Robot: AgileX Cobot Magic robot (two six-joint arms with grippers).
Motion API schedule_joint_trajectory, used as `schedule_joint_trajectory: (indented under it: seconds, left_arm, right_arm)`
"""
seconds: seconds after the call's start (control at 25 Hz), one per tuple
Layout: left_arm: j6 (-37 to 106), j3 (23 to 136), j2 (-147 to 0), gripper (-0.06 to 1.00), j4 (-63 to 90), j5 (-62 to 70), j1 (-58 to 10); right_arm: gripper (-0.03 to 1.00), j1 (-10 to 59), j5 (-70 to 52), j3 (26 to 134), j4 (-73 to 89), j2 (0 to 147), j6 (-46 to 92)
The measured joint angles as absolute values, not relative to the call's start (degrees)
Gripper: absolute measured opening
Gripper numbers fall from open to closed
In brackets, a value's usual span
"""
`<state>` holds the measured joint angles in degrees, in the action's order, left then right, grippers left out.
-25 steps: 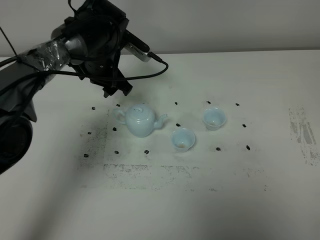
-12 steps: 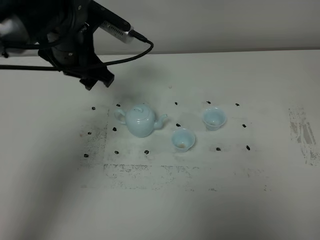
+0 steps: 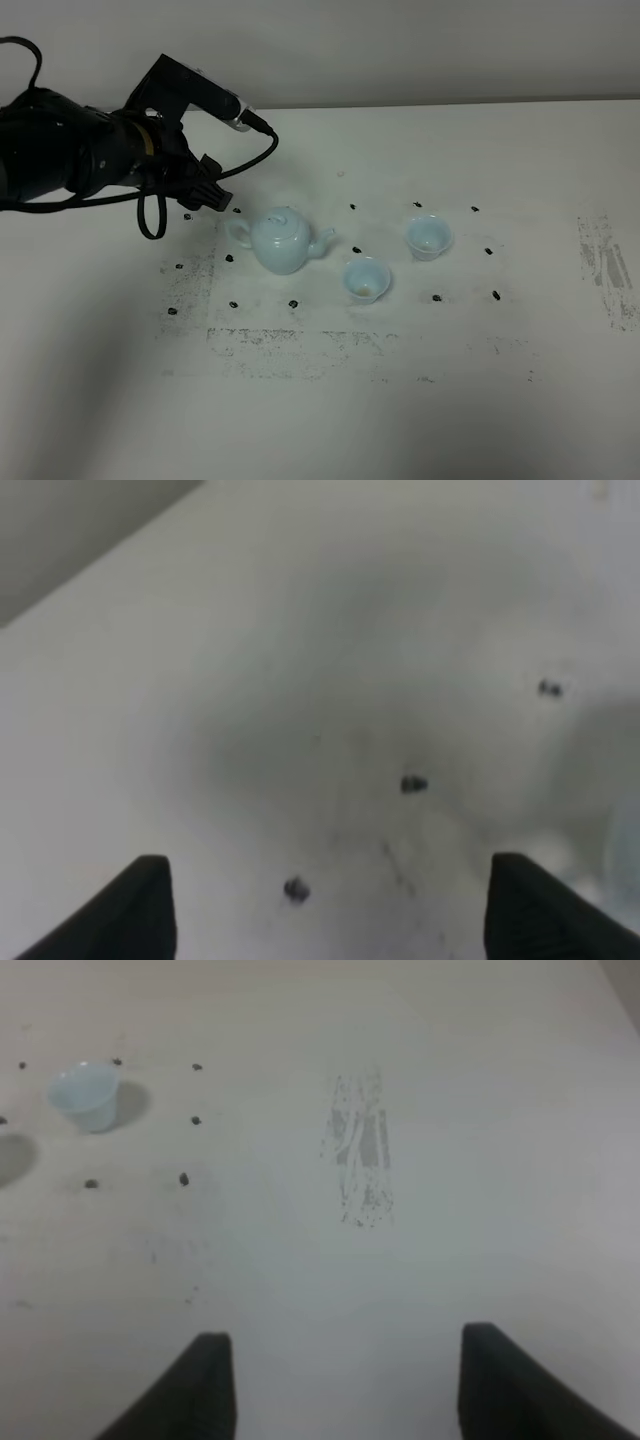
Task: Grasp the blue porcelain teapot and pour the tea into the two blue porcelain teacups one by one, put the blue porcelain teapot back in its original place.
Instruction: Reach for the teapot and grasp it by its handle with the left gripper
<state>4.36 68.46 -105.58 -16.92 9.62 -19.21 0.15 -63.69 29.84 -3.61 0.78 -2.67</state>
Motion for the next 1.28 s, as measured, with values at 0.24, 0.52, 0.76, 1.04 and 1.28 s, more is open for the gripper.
schedule_joint_trajectory:
  seconds: [0.24,0.52,0.76,1.04,1.28]
  left_arm:
    - [2.6,68.1,-107.8,0.62,-16.8,1.8,-19.2]
    - [1.4,68.0,-110.1,0.62,-16.6,2.3,-19.2]
    - [1.3,68.0,-110.3,0.62,-15.6,5.5,-19.2]
    - [1.3,68.0,-110.3,0.62,-15.3,8.3,-19.2]
    - [1.3,68.0,-110.3,0.62,-15.3,10.1,-19.2]
  right_arm:
    - [0.47,0.1,-63.7,29.8,-3.6,0.8,-2.7]
    - [0.47,0.1,-63.7,29.8,-3.6,0.8,-2.7]
    - [0.47,0.1,-63.7,29.8,-3.6,0.8,-2.7]
    - [0.47,0.1,-63.7,29.8,-3.6,0.8,-2.7]
    - [0.47,0.1,-63.7,29.8,-3.6,0.8,-2.7]
